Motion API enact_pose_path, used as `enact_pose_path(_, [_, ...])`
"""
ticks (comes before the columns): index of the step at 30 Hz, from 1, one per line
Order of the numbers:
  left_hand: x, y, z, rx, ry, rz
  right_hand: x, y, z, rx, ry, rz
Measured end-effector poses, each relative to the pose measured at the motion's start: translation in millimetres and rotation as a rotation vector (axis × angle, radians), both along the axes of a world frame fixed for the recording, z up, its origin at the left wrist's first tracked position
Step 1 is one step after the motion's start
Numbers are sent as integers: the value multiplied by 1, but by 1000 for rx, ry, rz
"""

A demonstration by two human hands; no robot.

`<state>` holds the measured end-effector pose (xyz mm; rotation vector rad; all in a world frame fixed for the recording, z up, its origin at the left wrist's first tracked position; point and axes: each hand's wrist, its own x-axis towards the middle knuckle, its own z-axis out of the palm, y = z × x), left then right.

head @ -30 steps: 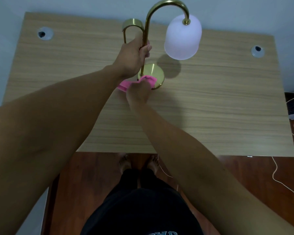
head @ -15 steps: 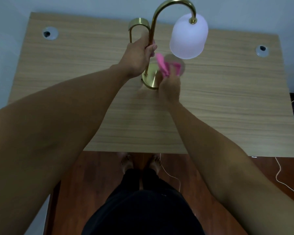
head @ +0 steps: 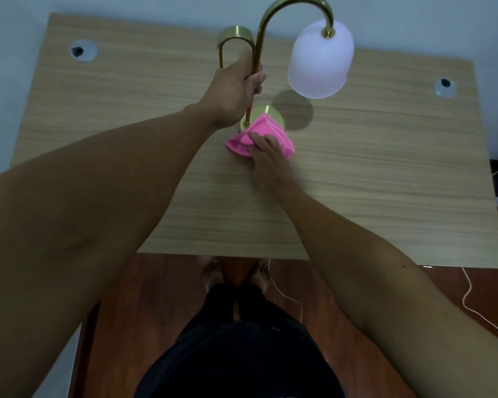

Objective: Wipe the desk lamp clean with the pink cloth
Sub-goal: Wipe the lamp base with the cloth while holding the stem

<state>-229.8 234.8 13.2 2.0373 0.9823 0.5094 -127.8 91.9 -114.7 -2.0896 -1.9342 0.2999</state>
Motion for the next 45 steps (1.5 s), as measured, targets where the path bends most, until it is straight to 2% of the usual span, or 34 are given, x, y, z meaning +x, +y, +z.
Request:
enact_pose_path(2, [0, 0, 0, -4, 0, 3, 11, -10, -4, 30, -10, 20])
enact_pose_path(5, [1, 0, 0, -12, 2, 13, 34, -11, 9, 132, 94, -254])
enact_pose_path(8, [1, -1, 0, -3, 3, 15, 50, -3, 39, 260, 288, -508])
enact_pose_path(11, [2, -1, 1, 13, 18, 16, 50, 6, 49, 227, 412, -524])
enact_pose_path(15, [2, -2, 2, 10, 12, 16, 33, 4, 28, 199, 41, -244])
enact_pose_path(17, [2, -2, 2, 8, 18, 17, 21, -4, 17, 253, -117, 4])
enact_pose_path(20, [1, -1, 1, 13, 16, 15, 21, -16, -7, 231, -272, 167])
enact_pose_path(22, [0, -1, 1, 25, 18, 11, 31, -17, -3, 192, -308, 246])
enact_pose_path(24, [0, -1, 0, 32, 24, 13, 38, -21, 4, 229, -268, 274])
enact_pose_path(26, [0, -1, 1, 31, 22, 18, 42, -28, 15, 282, -81, 168])
enact_pose_path(30, [1, -2, 2, 19, 25, 19, 49, -25, 45, 158, 371, -296])
enact_pose_path(33, [2, -2, 2, 29, 31, 23, 62, -6, 56, 258, 508, -289])
enact_pose_path(35, [2, -2, 1, 31, 30, 24, 56, 5, 54, 127, 390, -137])
enact_pose_path(37, [2, -2, 0, 34, 28, 23, 43, 4, 45, -9, 165, 12])
enact_pose_path(41, [0, 0, 0, 55, 37, 5, 36, -3, 26, 106, -153, 332])
enact_pose_path(42, [0, 1, -1, 52, 36, 6, 43, -3, 24, 134, -162, 337])
enact_pose_path(45, [0, 1, -2, 34, 25, 15, 60, -15, 35, 10, -58, 211])
